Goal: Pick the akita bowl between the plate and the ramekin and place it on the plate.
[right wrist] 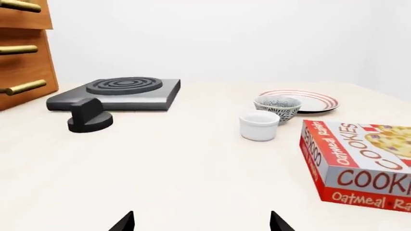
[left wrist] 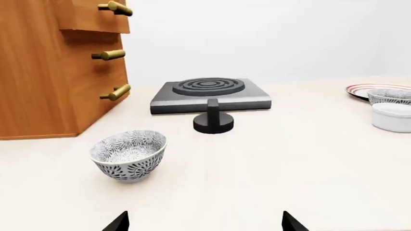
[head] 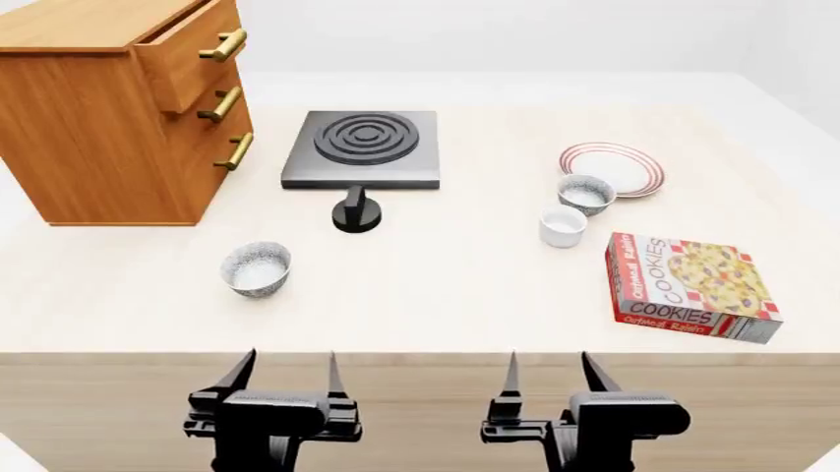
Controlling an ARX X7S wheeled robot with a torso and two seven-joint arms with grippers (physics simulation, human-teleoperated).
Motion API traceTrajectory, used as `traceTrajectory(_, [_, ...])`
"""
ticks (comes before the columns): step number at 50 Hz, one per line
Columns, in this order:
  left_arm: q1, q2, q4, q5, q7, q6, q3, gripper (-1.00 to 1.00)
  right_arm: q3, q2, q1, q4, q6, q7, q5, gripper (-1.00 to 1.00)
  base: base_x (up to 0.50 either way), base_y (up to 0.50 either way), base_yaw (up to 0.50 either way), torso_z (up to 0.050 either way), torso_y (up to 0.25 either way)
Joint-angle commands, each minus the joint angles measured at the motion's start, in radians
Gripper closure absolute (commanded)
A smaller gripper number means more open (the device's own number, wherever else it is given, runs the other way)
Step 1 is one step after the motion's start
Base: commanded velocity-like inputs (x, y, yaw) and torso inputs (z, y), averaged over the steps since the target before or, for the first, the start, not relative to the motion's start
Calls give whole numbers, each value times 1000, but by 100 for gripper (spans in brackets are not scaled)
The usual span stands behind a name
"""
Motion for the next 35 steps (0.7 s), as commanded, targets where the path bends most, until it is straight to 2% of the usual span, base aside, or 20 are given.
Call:
traceTrajectory(1, [46, -16, 177, 32, -19, 12, -15, -100, -4, 14, -42, -199, 4, 42, -74, -100, 0, 0, 0, 0, 0])
traceTrajectory(3, [87, -28, 353, 2, -24, 2, -38, -100, 1, 17, -65, -333, -23, 55, -76, -100, 0, 0, 0, 0, 0])
traceTrajectory(5, [129, -37, 539, 39, -61, 28, -68, -100, 3, 25, -91, -476, -97, 73, -107, -100, 0, 0, 0, 0, 0])
traceTrajectory(11, [211, -49, 778, 120, -106, 121, -102, -100, -10, 50, -150, -643, -217, 80, -121, -100, 0, 0, 0, 0, 0])
traceTrajectory(14, [238, -49, 813, 163, -124, 175, -101, -100, -18, 59, -162, -674, -220, 81, -141, -100, 0, 0, 0, 0, 0])
traceTrajectory(26, [263, -58, 853, 172, -149, 207, -102, -100, -10, 73, -198, -752, -315, 123, -216, -100, 0, 0, 0, 0, 0])
traceTrajectory(35, [269, -67, 850, 183, -163, 227, -96, -100, -3, 82, -205, -754, -332, 148, -184, -100, 0, -491, 0, 0, 0])
